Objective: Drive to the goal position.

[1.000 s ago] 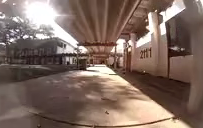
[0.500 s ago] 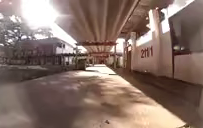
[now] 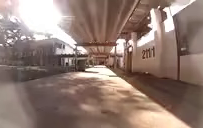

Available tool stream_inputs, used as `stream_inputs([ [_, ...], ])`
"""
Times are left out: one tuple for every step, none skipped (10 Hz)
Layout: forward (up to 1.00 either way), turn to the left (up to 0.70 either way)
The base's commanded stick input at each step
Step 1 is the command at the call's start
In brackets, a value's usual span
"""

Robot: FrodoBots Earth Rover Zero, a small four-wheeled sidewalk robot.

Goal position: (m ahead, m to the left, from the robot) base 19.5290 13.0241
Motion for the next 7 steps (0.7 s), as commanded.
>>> stream_inputs([
  [0.50, 0.00],
  [0.50, 0.00],
  [0.50, 0.00],
  [0.50, 0.00],
  [0.50, 0.00],
  [0.50, 0.00],
  [0.50, 0.00],
])
